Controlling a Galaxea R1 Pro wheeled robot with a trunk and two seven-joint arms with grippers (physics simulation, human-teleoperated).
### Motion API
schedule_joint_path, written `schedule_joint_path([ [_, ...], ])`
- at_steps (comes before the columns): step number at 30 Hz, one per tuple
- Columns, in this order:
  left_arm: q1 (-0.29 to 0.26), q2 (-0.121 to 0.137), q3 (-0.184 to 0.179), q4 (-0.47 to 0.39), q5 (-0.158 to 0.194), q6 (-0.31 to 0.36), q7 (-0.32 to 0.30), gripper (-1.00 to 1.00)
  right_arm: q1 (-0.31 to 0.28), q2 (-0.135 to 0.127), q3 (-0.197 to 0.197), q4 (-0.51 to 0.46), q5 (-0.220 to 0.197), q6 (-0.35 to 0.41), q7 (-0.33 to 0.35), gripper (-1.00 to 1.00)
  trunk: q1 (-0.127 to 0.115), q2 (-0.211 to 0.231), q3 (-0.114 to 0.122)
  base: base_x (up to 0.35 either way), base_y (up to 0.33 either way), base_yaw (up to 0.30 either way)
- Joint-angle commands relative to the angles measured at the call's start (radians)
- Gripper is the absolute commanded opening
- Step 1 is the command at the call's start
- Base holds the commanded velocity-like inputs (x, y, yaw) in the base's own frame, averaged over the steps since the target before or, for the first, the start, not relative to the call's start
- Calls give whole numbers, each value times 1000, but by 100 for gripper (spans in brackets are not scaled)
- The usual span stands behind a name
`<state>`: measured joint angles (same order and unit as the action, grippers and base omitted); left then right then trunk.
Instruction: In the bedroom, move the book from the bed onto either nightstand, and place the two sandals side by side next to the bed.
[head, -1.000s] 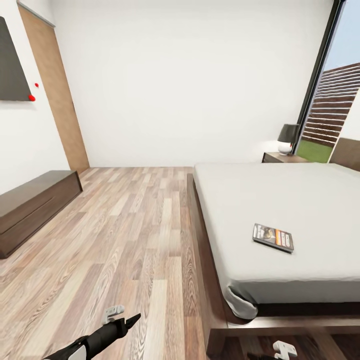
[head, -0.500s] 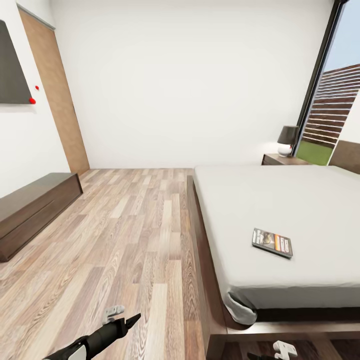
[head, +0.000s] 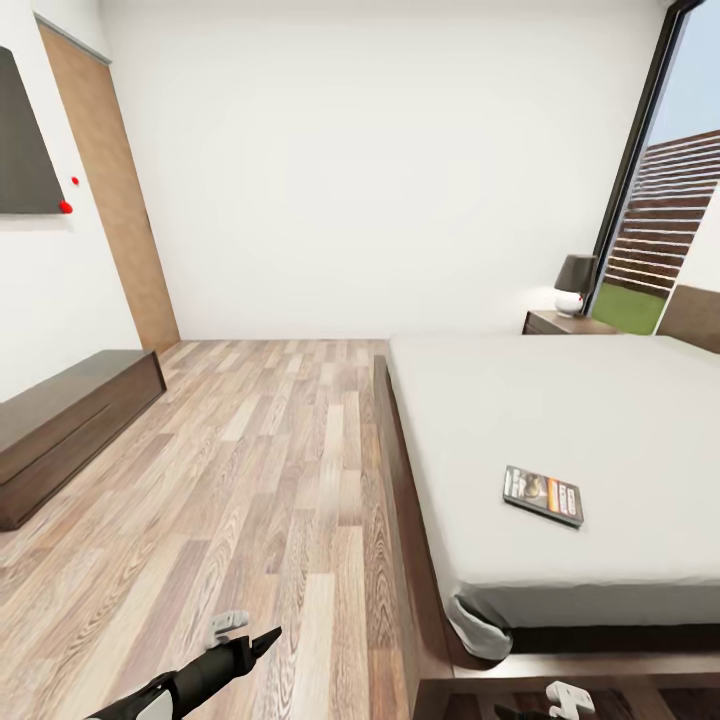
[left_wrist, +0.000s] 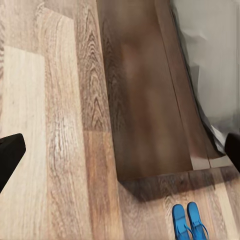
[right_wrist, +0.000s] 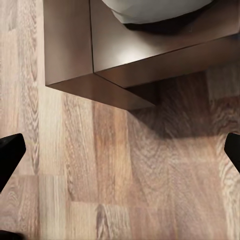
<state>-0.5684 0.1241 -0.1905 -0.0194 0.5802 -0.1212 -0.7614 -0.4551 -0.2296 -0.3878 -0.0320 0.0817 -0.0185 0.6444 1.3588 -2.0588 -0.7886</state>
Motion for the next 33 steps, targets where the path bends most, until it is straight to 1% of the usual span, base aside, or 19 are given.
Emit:
schedule_joint_path([
  [1,-1,0,-9,1,4,-8,-1,100,-1,0,-7,0,9,-2,3,100,-4,7,2,0,0,0],
  [33,-1,0,-9,1,4,-8,2,100,-1,0,-8,1,9,-2,3,100,-127,231,103,0,0,0],
])
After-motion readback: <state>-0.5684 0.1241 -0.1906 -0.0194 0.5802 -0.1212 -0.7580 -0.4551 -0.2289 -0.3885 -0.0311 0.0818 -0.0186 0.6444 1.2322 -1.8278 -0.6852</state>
